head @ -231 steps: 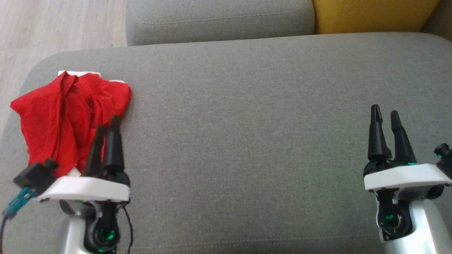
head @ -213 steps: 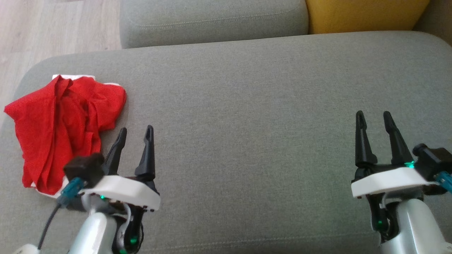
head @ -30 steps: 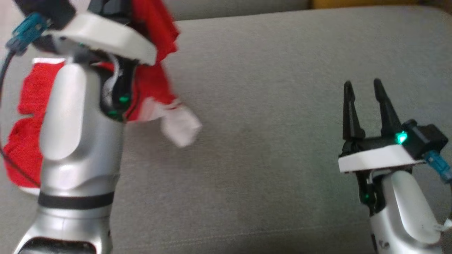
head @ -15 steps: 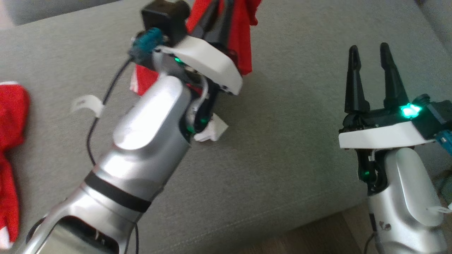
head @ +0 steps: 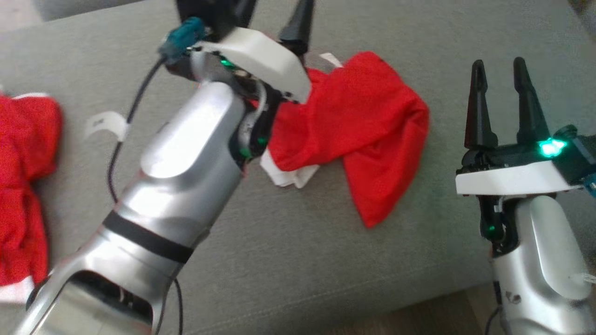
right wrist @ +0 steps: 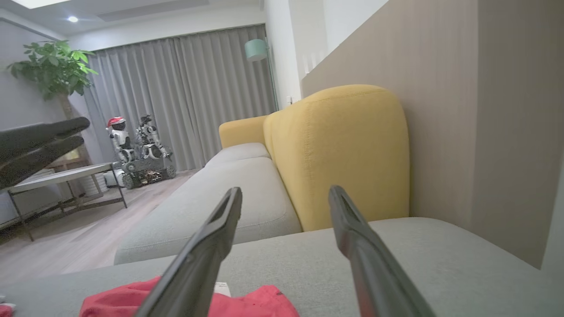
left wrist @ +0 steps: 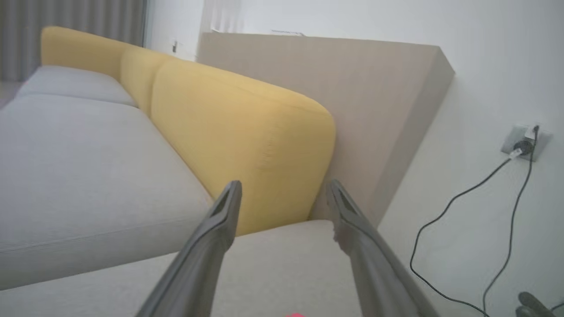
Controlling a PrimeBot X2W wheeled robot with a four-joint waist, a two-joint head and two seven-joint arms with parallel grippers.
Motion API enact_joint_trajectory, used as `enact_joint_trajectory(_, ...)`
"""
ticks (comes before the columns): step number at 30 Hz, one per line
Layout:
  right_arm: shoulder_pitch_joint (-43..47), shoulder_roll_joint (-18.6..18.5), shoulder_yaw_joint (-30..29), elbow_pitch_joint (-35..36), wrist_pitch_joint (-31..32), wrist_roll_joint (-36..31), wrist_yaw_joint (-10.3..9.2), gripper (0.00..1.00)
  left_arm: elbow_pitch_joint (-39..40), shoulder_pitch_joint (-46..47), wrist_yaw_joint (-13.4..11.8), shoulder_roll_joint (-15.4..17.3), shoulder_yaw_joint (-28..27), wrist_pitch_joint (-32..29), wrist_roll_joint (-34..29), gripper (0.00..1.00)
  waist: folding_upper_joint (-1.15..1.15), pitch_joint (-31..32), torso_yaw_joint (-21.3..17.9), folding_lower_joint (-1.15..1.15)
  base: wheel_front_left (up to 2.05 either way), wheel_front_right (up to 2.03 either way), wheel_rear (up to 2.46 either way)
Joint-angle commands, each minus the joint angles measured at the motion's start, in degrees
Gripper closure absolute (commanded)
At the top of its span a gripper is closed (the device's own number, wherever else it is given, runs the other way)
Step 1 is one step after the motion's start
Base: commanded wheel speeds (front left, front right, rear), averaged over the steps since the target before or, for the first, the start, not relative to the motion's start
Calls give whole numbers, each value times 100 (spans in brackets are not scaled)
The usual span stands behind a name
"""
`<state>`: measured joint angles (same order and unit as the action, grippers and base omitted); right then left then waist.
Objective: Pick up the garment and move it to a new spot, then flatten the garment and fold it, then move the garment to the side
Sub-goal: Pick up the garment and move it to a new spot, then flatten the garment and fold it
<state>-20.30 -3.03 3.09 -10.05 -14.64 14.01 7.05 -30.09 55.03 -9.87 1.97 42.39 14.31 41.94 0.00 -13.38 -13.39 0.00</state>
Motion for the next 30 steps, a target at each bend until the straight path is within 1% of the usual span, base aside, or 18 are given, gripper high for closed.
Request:
enact_joint_trajectory(1,21,15,90,144,-36,-95,44,0,137,-6,84,168,-351,67,-179,0,0,198,411,0,0,0,0)
enact_joint_trajectory(6,274,15,-14,32,-36,-321,44,0,218,-832,312,420,-938,68,-620,0,0,467,1070,0,0,0,0)
enact_joint_trajectory(7,274,15,-14,32,-36,-321,44,0,218,-832,312,420,-938,68,-620,0,0,467,1070,0,0,0,0)
enact_joint_trajectory(12,583,15,-179,-48,-36,-370,44,0,436,-1750,523,629,-1410,68,-955,0,0,696,1601,0,0,0,0)
enact_joint_trajectory(15,752,15,-215,-75,-36,-398,44,0,621,-2309,603,657,-1661,68,-1105,0,0,788,1789,0,0,0,0)
enact_joint_trajectory(17,845,15,-239,-90,-36,-353,44,0,771,-2671,684,642,-1767,68,-1225,0,0,836,1854,0,0,0,0)
enact_joint_trajectory(22,1007,15,-150,-143,-36,-318,44,0,1246,-3476,702,484,-2187,68,-1578,0,0,914,1875,0,0,0,0)
enact_joint_trajectory(24,1024,15,-77,-170,-36,-417,44,0,1396,-3717,731,384,-2376,68,-1663,0,0,903,1853,0,0,0,0)
enact_joint_trajectory(30,1056,15,479,-181,-10,-509,44,0,1648,-3992,938,197,-2717,69,-1945,0,0,785,1807,0,0,0,0)
